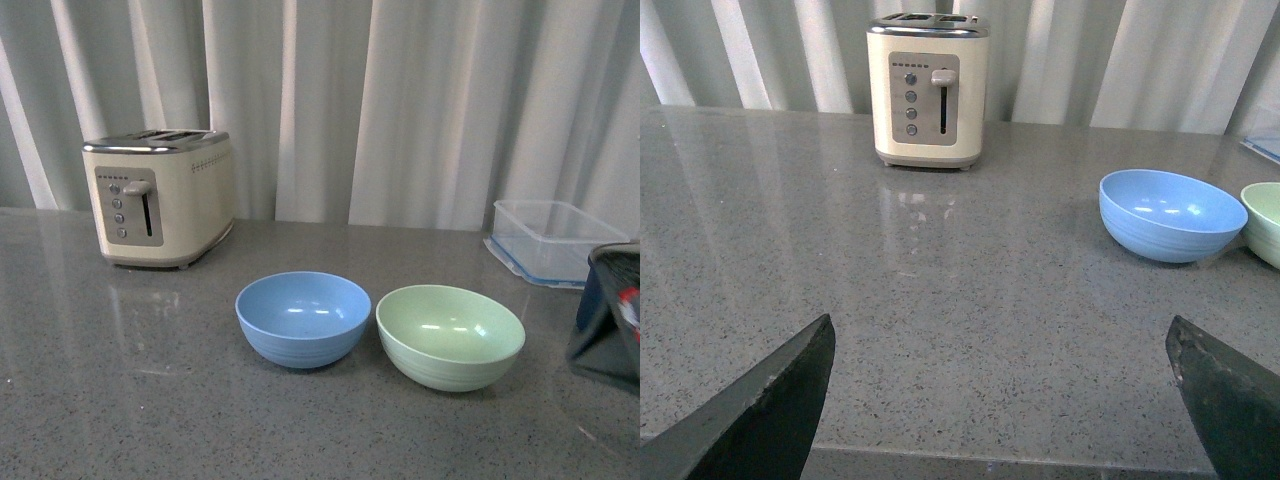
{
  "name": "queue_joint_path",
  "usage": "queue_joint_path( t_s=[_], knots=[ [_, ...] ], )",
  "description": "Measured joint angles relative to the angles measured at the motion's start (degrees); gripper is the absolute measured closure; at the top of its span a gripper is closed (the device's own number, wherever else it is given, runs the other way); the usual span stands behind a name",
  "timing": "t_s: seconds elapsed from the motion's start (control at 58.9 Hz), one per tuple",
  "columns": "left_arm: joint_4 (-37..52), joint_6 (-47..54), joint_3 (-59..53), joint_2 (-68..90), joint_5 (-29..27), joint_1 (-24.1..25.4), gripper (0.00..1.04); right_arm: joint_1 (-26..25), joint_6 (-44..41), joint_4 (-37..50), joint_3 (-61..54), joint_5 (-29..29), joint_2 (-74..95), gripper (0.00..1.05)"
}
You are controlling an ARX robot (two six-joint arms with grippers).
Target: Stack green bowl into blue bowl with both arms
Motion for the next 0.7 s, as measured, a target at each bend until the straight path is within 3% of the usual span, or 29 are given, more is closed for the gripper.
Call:
queue_joint_path(
  t_s=[0.696],
  knots=[
    [0.0, 0.0, 0.0, 0.0, 0.0, 0.0, 0.07, -2.4, 0.5, 1.3, 22.1, -3.3, 27.4, 0.10]
  ],
)
